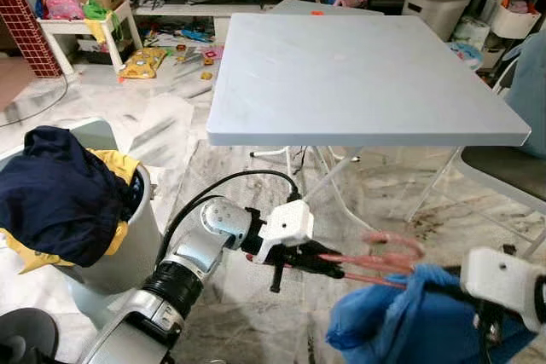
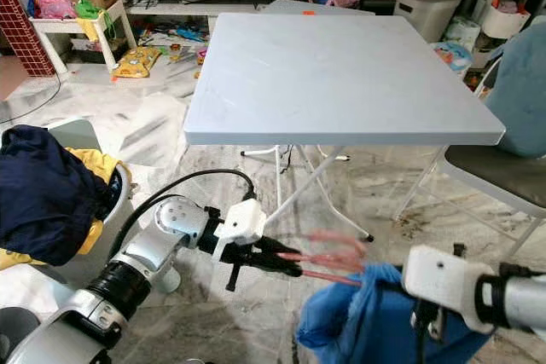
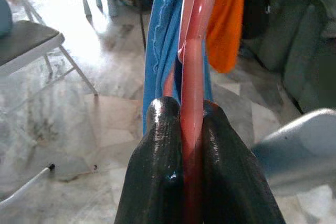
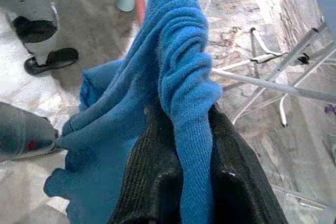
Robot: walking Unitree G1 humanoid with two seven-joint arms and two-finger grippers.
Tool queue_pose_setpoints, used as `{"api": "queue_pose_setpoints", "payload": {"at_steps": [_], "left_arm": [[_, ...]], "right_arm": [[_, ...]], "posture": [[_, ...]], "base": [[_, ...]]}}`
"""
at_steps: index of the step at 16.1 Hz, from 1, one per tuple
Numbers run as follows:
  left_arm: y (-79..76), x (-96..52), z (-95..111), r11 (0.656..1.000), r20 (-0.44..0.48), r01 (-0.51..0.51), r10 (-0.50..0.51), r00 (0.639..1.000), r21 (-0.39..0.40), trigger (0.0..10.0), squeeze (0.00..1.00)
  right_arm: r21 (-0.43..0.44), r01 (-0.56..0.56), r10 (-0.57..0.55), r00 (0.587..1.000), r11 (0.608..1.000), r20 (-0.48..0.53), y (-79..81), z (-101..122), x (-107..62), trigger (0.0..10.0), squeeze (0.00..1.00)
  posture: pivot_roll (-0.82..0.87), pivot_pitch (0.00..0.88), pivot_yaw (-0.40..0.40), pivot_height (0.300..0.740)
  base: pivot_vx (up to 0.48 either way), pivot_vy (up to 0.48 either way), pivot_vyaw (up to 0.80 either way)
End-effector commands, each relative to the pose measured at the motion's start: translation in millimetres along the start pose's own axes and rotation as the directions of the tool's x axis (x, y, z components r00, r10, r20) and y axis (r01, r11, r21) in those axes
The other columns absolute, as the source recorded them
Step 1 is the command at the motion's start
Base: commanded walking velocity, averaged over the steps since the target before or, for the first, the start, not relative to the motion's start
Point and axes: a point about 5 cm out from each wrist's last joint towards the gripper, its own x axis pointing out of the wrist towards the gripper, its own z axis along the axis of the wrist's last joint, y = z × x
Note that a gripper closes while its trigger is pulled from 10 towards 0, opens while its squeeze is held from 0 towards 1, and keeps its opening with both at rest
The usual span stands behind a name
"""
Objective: Hang hanger
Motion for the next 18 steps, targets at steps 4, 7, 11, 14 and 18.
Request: {"api": "queue_pose_setpoints", "payload": {"at_steps": [4,7,11,14,18], "left_arm": [[11.0,-9.4,-13.9,0.974,-0.01,-0.208,0.208,0.978,-0.086,0.0,0.0],[14.2,-12.4,-15.6,0.957,-0.001,-0.268,0.27,0.963,-0.111,0.0,0.0],[22.3,-13.3,-14.1,0.925,0.01,-0.358,0.362,0.932,-0.131,0.0,0.0],[25.8,-10.3,-14.0,0.898,0.019,-0.403,0.413,0.911,-0.177,0.0,0.0],[30.3,-2.9,-0.8,0.899,0.078,-0.387,0.409,0.909,-0.206,0.0,0.0]], "right_arm": [[-0.059,0.076,-0.073,0.996,0.995,0.05,-25.4,7.5,23.7,10.0,1.0],[-0.128,0.134,-0.13,0.991,0.983,0.045,-38.5,10.1,39.6,10.0,1.0],[-0.157,0.228,-0.233,0.972,0.961,-0.012,-50.0,2.2,45.6,10.0,1.0],[-0.079,0.383,-0.386,0.922,0.92,-0.021,-54.2,-6.6,46.0,10.0,1.0],[0.183,0.508,-0.517,0.856,0.842,-0.002,-42.3,-5.6,61.3,10.0,1.0]], "posture": [[-0.04,0.0,-0.049,0.74],[-0.03,0.0,-0.061,0.74],[-0.03,0.0,-0.061,0.74],[-0.04,0.0,-0.052,0.74],[-0.05,0.0,-0.039,0.74]], "base": [[0.0,0.0,0.0],[0.0,0.0,0.0],[0.0,0.0,0.0],[0.0,0.0,0.0],[0.0,0.0,0.0]]}}
